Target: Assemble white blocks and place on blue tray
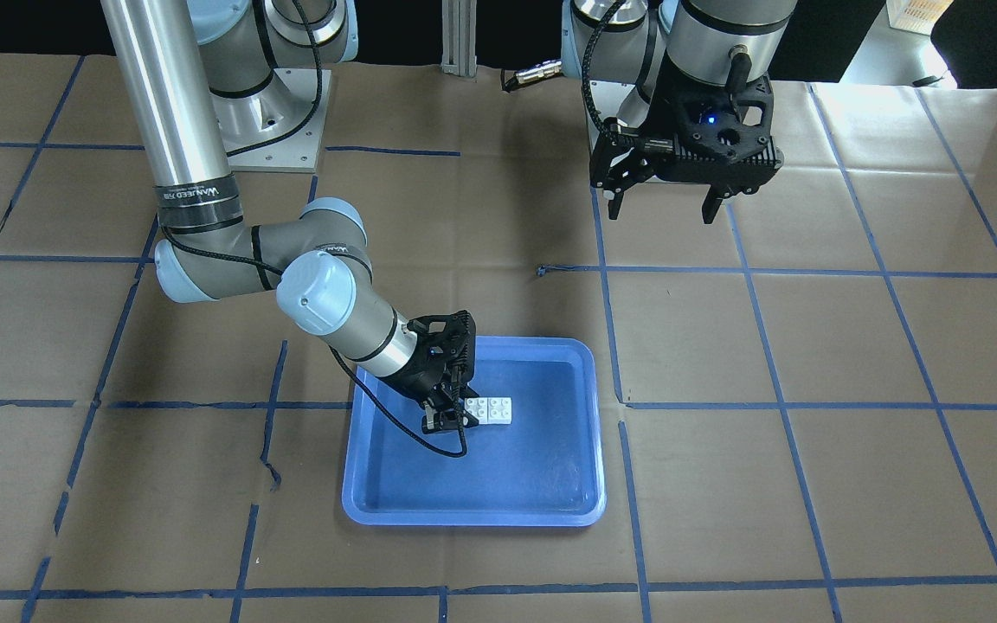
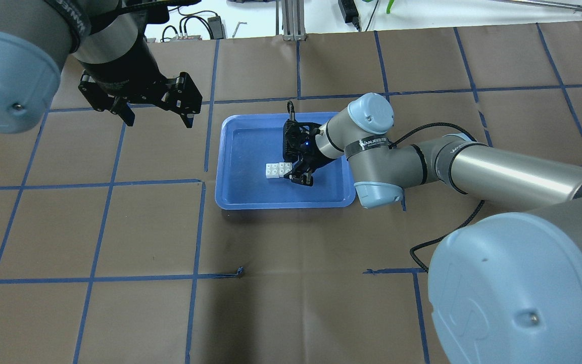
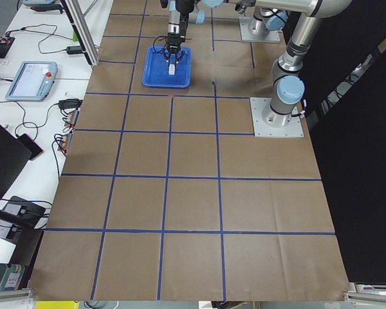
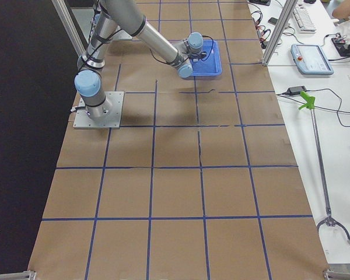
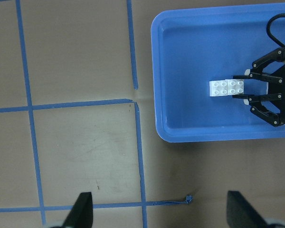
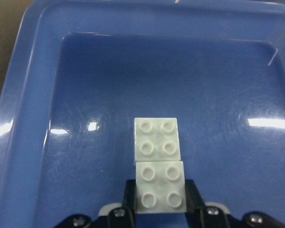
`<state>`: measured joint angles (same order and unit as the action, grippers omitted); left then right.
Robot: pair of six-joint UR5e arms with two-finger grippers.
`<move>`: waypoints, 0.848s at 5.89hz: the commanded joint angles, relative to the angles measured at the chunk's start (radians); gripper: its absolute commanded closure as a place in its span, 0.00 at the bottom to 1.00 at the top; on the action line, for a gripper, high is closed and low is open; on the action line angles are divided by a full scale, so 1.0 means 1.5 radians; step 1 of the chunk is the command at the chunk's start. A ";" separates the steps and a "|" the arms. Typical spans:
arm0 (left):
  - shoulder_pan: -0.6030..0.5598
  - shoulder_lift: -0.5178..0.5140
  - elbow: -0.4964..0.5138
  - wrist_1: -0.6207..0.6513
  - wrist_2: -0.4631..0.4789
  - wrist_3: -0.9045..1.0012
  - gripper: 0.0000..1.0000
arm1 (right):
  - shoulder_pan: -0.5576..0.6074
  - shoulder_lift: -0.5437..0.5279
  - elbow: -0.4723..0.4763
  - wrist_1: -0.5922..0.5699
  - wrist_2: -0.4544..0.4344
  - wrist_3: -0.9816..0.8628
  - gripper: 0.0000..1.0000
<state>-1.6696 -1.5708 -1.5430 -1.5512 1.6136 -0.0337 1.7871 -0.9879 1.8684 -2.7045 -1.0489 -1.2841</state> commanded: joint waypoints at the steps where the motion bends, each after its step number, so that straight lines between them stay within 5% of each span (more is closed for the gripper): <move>1: 0.000 -0.004 0.002 0.000 0.000 0.000 0.00 | 0.000 0.000 0.000 0.000 0.001 0.000 0.66; 5: 0.000 -0.002 0.001 0.000 0.000 0.000 0.00 | 0.000 0.000 0.000 0.000 0.003 0.000 0.58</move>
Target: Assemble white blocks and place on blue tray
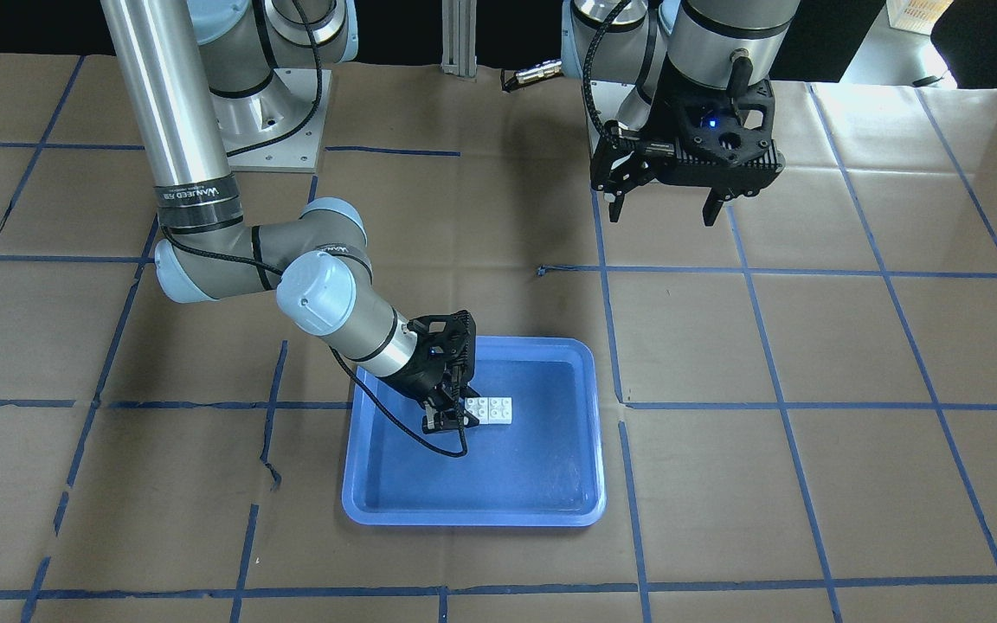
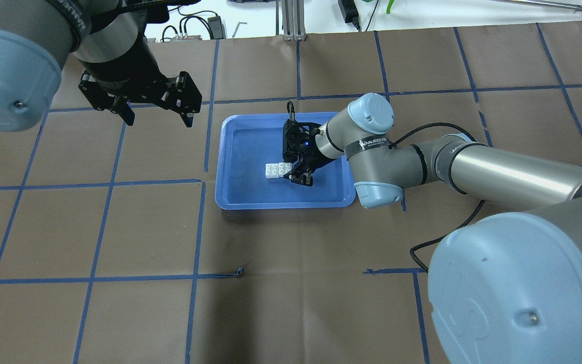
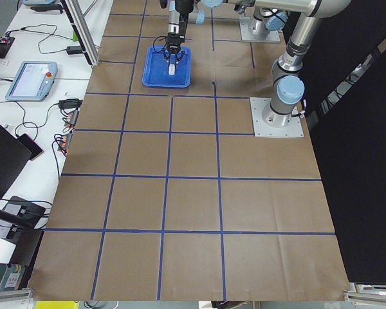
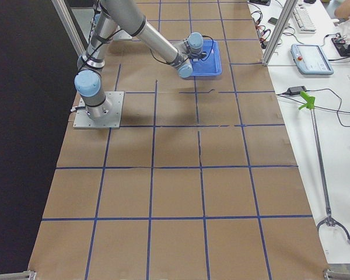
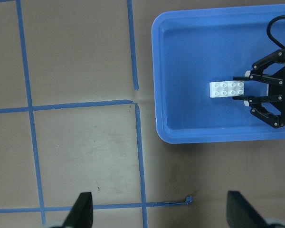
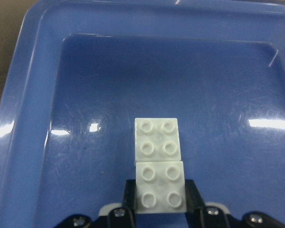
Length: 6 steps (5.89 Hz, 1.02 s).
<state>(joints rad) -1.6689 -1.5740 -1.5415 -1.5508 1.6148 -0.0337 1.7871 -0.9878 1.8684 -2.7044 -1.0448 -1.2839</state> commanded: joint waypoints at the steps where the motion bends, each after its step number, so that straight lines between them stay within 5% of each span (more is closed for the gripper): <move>1: 0.000 0.000 0.000 0.000 0.000 0.000 0.00 | 0.000 0.000 0.000 0.000 0.000 0.000 0.57; 6: 0.000 0.000 0.001 0.000 -0.001 0.000 0.00 | 0.000 -0.001 0.000 0.000 0.001 0.000 0.46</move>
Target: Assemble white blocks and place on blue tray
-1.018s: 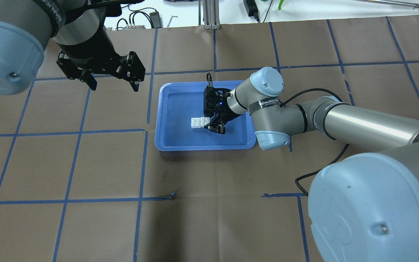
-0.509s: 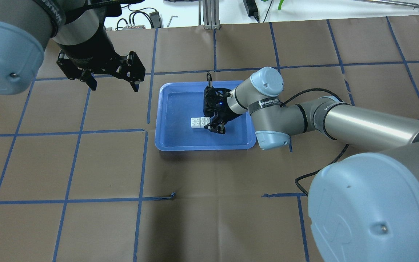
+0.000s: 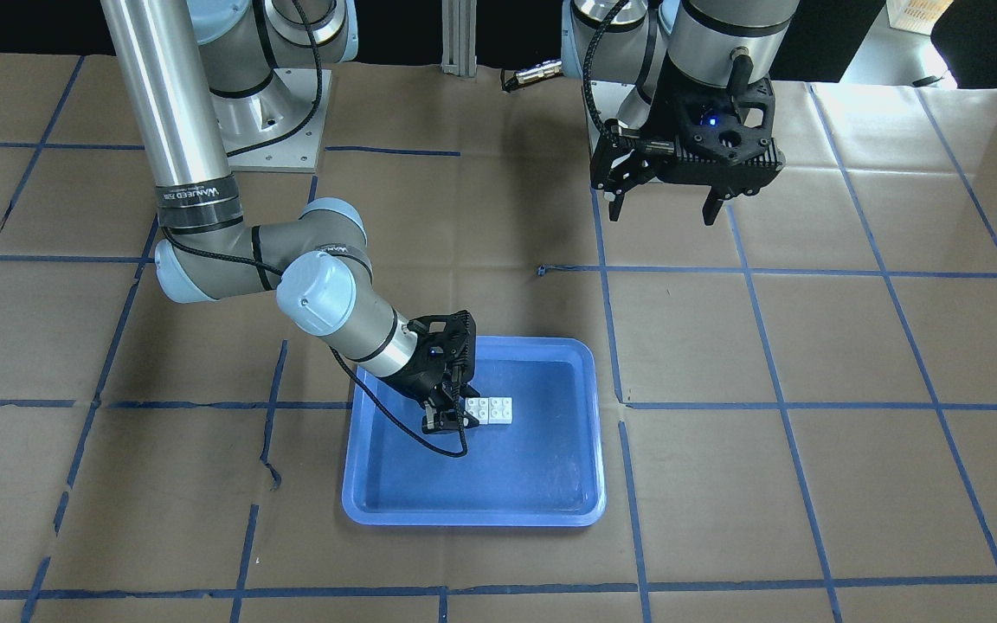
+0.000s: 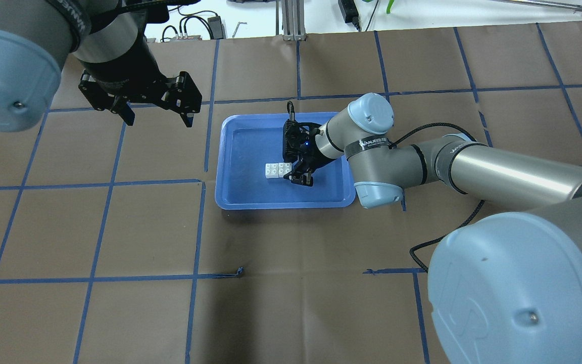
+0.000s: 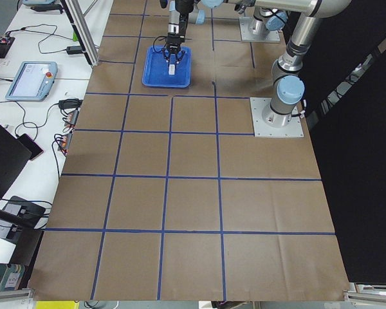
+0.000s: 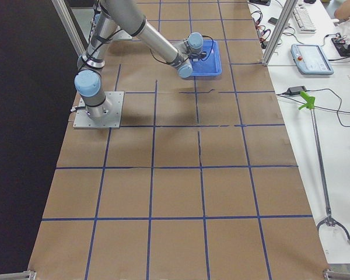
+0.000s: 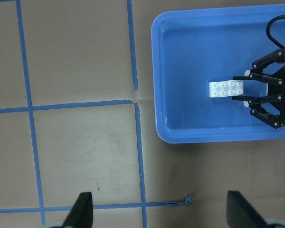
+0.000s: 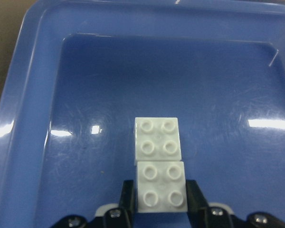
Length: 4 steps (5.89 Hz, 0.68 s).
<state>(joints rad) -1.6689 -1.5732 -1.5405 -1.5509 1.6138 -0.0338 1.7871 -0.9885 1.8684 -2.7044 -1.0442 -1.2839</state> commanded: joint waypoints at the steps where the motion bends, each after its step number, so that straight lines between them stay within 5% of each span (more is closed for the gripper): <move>1: 0.000 0.001 0.000 0.000 0.001 0.000 0.00 | 0.000 -0.001 0.000 0.001 0.001 0.007 0.16; 2: 0.000 0.002 0.000 -0.001 0.001 0.000 0.00 | -0.001 -0.008 -0.001 0.005 -0.007 0.043 0.00; 4: 0.000 0.002 0.000 -0.002 0.001 0.000 0.00 | -0.024 -0.062 -0.022 0.101 -0.013 0.056 0.00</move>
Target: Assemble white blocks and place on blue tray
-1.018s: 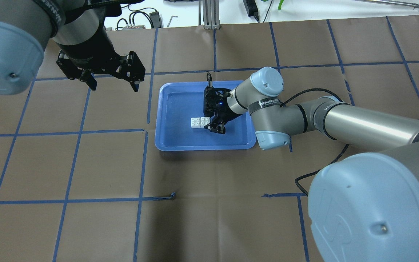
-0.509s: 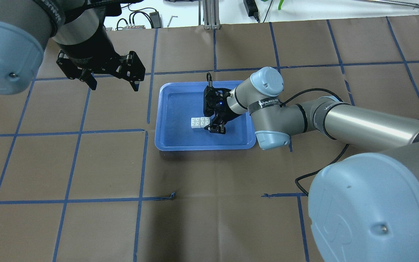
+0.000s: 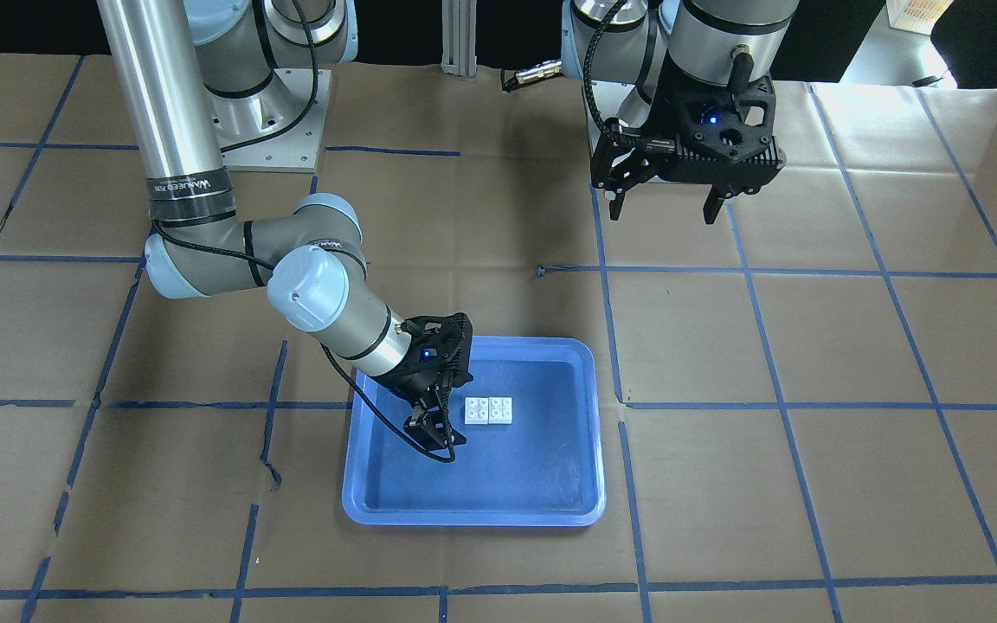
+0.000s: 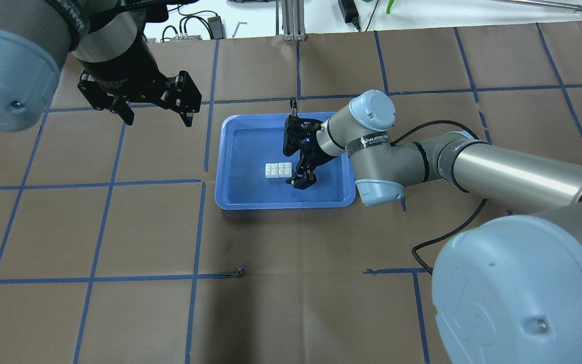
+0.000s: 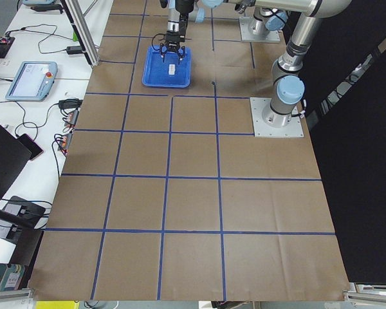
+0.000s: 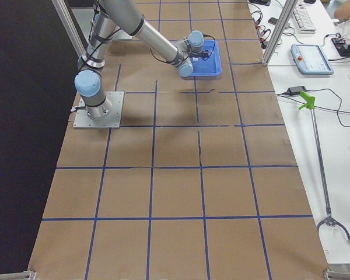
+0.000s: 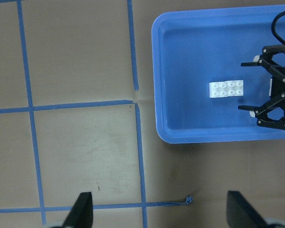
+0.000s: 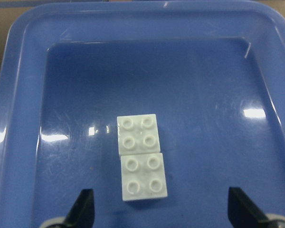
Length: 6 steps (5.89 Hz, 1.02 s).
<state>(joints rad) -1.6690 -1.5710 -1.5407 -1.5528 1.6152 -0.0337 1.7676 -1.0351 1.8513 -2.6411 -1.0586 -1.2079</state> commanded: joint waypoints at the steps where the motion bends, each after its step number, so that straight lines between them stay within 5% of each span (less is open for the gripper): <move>1: 0.000 0.002 0.000 -0.003 0.000 0.000 0.00 | -0.037 -0.078 -0.041 0.187 -0.054 0.006 0.00; 3: 0.000 0.001 0.000 -0.002 0.000 0.000 0.00 | -0.067 -0.137 -0.125 0.380 -0.131 0.121 0.00; 6: -0.003 0.001 0.001 -0.004 0.000 0.000 0.00 | -0.081 -0.249 -0.179 0.544 -0.339 0.495 0.00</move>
<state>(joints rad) -1.6719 -1.5694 -1.5388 -1.5587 1.6153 -0.0335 1.6538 -1.3517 1.5924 -1.8858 -1.4622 -0.6430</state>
